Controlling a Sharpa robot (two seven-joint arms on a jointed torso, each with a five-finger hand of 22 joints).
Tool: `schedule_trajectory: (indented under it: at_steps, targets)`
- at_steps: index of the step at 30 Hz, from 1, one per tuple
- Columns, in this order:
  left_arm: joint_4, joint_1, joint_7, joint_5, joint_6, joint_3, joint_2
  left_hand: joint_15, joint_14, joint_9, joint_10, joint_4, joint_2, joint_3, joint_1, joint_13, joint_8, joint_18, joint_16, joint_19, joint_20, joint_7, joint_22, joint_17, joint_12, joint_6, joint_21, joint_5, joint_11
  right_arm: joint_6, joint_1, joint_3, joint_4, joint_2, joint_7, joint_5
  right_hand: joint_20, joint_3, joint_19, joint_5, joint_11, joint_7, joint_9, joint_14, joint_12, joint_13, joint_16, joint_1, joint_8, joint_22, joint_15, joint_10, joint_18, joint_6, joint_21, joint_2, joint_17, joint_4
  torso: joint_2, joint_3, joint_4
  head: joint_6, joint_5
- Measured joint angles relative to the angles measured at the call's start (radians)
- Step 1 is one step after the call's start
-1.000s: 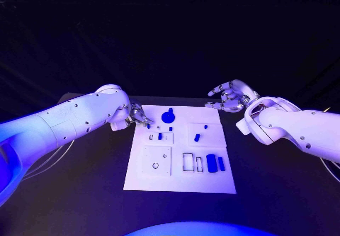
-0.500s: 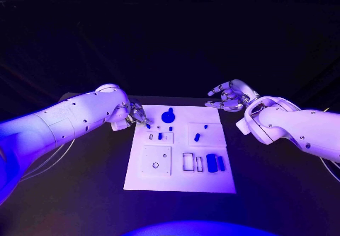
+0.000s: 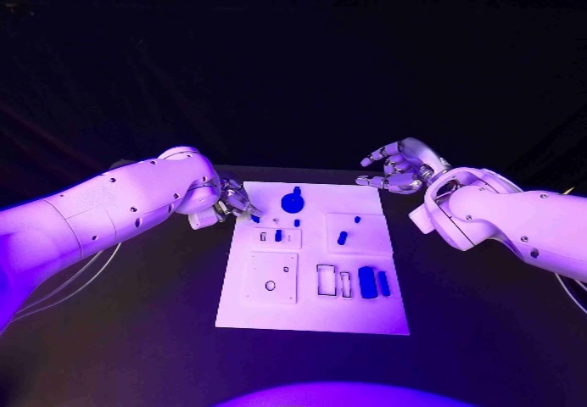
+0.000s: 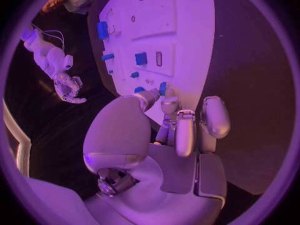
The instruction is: Assemble the parts on the task board
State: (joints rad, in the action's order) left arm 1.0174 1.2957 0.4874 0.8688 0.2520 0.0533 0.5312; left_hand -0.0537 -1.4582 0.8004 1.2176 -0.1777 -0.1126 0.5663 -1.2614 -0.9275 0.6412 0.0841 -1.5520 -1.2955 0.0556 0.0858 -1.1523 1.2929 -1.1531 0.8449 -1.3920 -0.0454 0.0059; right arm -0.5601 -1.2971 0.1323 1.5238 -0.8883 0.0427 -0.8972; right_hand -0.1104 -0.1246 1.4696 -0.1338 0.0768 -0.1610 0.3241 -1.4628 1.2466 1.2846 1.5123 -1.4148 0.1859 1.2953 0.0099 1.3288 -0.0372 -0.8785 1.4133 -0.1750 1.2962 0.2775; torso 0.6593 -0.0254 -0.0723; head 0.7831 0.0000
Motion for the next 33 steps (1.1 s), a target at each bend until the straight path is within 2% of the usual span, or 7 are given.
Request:
schedule_trajectory:
  at_steps: [11, 13, 17, 20, 22, 24, 33]
  targets:
    - [0.105, 0.001, 0.007, -0.010, -0.022, -0.003, 0.054, 0.000, 0.000, 0.000, 0.002, 0.034, -0.033, 0.034, 0.033, -0.002, 0.000, 0.000, 0.000, -0.004, -0.004, 0.000, -0.021, 0.000, -0.006, 0.001, 0.000, -0.001, 0.001, 0.000, 0.000, 0.000, 0.001, -0.002, 0.000, 0.000, 0.000, 0.000, 0.000, 0.000, 0.000, 0.000, 0.000, 0.000, 0.000, 0.000, 0.000, 0.000, 0.000, 0.000, 0.000, 0.000, 0.000, 0.000, 0.000, 0.000, 0.000, 0.000, -0.001, 0.0006, -0.0012, 0.002, 0.005]
    - [0.120, 0.001, 0.003, -0.003, -0.031, -0.003, 0.060, 0.000, 0.000, 0.000, 0.002, 0.057, -0.050, 0.105, 0.050, -0.003, 0.000, 0.000, 0.000, -0.004, -0.004, 0.000, -0.026, 0.000, -0.013, 0.001, -0.001, -0.001, 0.002, 0.000, 0.000, 0.000, 0.001, -0.003, 0.000, 0.000, 0.000, 0.000, 0.000, 0.000, 0.000, 0.000, 0.000, 0.000, 0.000, 0.000, 0.000, 0.000, 0.000, 0.000, 0.000, 0.000, 0.000, 0.000, 0.000, 0.000, 0.000, 0.000, 0.000, 0.0006, -0.0012, 0.003, 0.006]
    - [0.147, 0.000, -0.006, 0.021, -0.047, -0.003, 0.069, 0.000, 0.000, 0.000, 0.002, 0.058, -0.062, 0.107, 0.062, -0.013, 0.000, 0.000, 0.000, -0.010, -0.009, 0.000, -0.034, 0.000, -0.017, 0.001, -0.001, -0.009, 0.002, 0.000, 0.000, 0.000, 0.001, -0.004, 0.000, 0.000, 0.000, 0.000, 0.000, 0.000, 0.000, 0.000, 0.000, 0.000, 0.000, 0.000, 0.000, 0.000, 0.000, 0.000, 0.000, 0.000, 0.000, 0.000, 0.000, 0.000, 0.000, 0.000, 0.000, 0.0002, -0.0009, 0.003, 0.007]
    - [0.167, 0.000, -0.011, 0.046, -0.056, -0.003, 0.075, -0.004, -0.004, 0.000, 0.002, 0.058, -0.062, 0.107, 0.062, -0.013, 0.000, 0.000, 0.000, -0.009, -0.009, 0.000, -0.037, 0.000, -0.018, 0.001, -0.001, -0.019, 0.002, 0.000, 0.000, 0.000, 0.002, -0.004, 0.000, 0.000, 0.000, 0.000, 0.000, 0.000, 0.000, 0.000, 0.000, 0.000, 0.000, 0.000, 0.000, 0.000, 0.000, 0.000, 0.000, 0.000, 0.000, 0.000, 0.000, 0.000, 0.000, 0.000, 0.001, 0.0001, -0.0008, 0.005, 0.007]
    - [0.179, -0.001, -0.014, 0.065, -0.062, -0.003, 0.078, -0.004, -0.003, 0.000, 0.002, 0.080, -0.072, 0.129, 0.072, -0.019, 0.000, 0.000, 0.000, -0.012, -0.011, 0.000, -0.045, 0.000, -0.021, 0.001, -0.001, -0.020, 0.002, 0.000, 0.000, 0.000, 0.002, -0.005, 0.000, 0.000, 0.000, 0.000, 0.000, 0.000, 0.000, 0.000, 0.000, 0.000, 0.000, 0.000, 0.000, 0.000, 0.000, 0.000, 0.000, 0.000, 0.000, 0.000, 0.000, 0.000, 0.000, 0.000, 0.001, -0.0006, -0.0008, 0.006, 0.007]
    - [0.191, -0.002, -0.016, 0.085, -0.069, -0.002, 0.080, -0.004, -0.003, 0.000, 0.002, 0.080, -0.072, 0.129, 0.072, -0.019, 0.000, 0.000, 0.000, -0.024, -0.003, 0.000, -0.047, 0.000, -0.021, 0.001, -0.002, -0.020, 0.002, 0.000, 0.000, 0.000, 0.002, -0.005, 0.000, 0.000, 0.000, 0.000, 0.000, 0.000, 0.000, 0.000, 0.000, 0.000, 0.000, 0.000, 0.000, 0.000, 0.000, 0.000, 0.000, 0.000, 0.000, 0.000, 0.000, 0.000, 0.000, 0.000, 0.001, -0.0007, -0.0009, 0.007, 0.007]
    - [0.214, -0.014, -0.014, 0.117, -0.078, 0.005, 0.086, -0.004, -0.003, 0.000, 0.002, 0.080, -0.072, 0.129, 0.073, -0.025, 0.000, 0.000, 0.000, -0.032, -0.011, -0.002, -0.055, 0.000, -0.024, 0.003, -0.010, -0.034, 0.002, 0.000, 0.000, 0.000, 0.002, -0.005, 0.000, 0.000, 0.000, 0.000, 0.000, 0.000, 0.000, 0.000, 0.000, 0.000, 0.000, 0.000, 0.000, 0.000, 0.000, 0.000, 0.000, 0.000, 0.000, 0.000, 0.000, 0.000, 0.000, 0.000, 0.001, -0.0009, -0.0006, 0.012, 0.009]
